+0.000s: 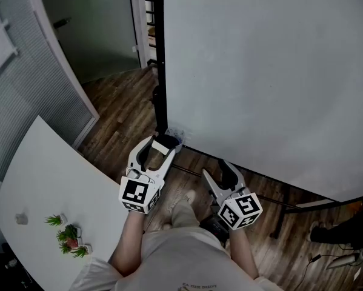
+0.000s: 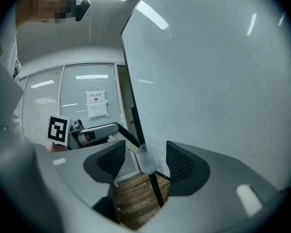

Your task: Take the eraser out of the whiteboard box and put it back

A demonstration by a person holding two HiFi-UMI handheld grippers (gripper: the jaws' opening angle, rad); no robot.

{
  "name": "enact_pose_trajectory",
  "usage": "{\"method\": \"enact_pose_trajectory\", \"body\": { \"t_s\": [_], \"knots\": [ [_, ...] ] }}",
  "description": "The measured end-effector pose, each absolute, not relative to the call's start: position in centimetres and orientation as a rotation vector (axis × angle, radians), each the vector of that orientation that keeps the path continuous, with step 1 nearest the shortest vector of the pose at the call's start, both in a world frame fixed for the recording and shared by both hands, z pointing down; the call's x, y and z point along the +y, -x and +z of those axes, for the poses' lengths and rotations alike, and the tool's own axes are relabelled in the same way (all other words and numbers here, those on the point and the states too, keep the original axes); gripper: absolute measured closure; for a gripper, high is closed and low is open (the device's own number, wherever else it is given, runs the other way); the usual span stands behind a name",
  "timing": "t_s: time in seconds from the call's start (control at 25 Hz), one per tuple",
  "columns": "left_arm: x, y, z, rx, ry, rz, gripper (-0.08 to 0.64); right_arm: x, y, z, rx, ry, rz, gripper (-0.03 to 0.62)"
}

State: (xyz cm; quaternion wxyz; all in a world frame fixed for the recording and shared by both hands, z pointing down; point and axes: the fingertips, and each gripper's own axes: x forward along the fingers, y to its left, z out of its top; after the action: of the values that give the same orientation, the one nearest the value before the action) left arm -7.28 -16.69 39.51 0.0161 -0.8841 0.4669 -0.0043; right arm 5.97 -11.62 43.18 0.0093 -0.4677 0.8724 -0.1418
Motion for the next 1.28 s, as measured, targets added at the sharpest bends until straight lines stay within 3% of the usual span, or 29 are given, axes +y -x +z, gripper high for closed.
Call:
{"method": "enact_pose_trajectory", "body": {
  "t_s": [1.28],
  "knots": [
    [-16.3, 8.4, 39.1, 1.444, 2.760, 0.025, 0.303, -11.6, -4.8, 43.4, 2.730, 1.453, -0.446, 0.331]
  ]
}}
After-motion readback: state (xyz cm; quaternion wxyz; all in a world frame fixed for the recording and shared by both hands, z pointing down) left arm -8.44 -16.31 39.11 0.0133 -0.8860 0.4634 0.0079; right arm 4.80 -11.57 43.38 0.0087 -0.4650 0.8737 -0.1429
